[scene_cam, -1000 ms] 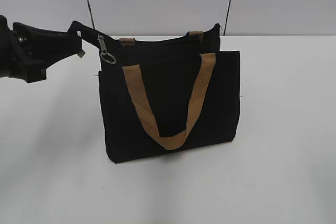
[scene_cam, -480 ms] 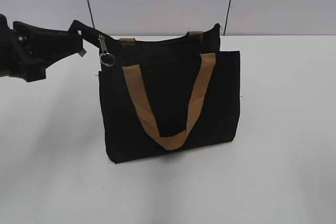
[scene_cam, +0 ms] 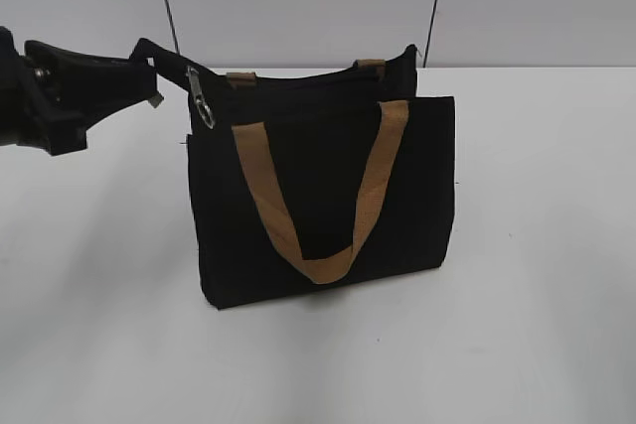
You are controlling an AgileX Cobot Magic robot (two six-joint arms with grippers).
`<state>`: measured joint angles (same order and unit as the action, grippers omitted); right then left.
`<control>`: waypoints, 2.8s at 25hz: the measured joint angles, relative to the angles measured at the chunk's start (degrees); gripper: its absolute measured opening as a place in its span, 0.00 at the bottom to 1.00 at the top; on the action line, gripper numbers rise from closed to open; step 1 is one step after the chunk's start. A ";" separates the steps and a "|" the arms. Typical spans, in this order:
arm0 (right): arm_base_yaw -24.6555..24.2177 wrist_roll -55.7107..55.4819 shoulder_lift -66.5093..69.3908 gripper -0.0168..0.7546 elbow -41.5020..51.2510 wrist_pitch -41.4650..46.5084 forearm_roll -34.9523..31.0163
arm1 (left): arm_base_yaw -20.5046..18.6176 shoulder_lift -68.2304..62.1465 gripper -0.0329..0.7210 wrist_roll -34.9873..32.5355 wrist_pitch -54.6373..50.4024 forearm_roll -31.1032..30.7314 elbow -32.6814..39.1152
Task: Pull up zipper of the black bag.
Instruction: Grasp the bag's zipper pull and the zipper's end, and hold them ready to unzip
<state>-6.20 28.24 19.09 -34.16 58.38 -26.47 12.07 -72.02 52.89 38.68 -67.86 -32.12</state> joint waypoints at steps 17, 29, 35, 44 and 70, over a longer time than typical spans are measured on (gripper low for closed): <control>6.03 18.87 24.32 0.54 -6.24 -10.04 -20.92 | 0.00 0.00 0.07 0.00 1.26 0.01 0.00; 36.88 20.72 53.06 0.54 -15.64 -30.85 -22.62 | 0.00 0.00 0.07 0.00 1.33 0.06 0.00; 43.46 20.77 67.31 0.54 -26.39 -31.92 -22.99 | 0.00 0.00 0.07 0.00 1.33 0.31 0.00; 45.11 23.40 78.13 0.54 -32.87 -33.99 -23.00 | 0.00 0.00 0.07 0.00 2.43 5.06 0.00; 45.13 21.89 79.61 0.27 -34.92 -35.90 -23.11 | 0.00 0.00 0.07 0.00 4.24 5.27 0.00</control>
<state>38.94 50.13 98.70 -69.09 22.47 -49.58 12.07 -72.02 52.89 42.92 -62.59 -32.12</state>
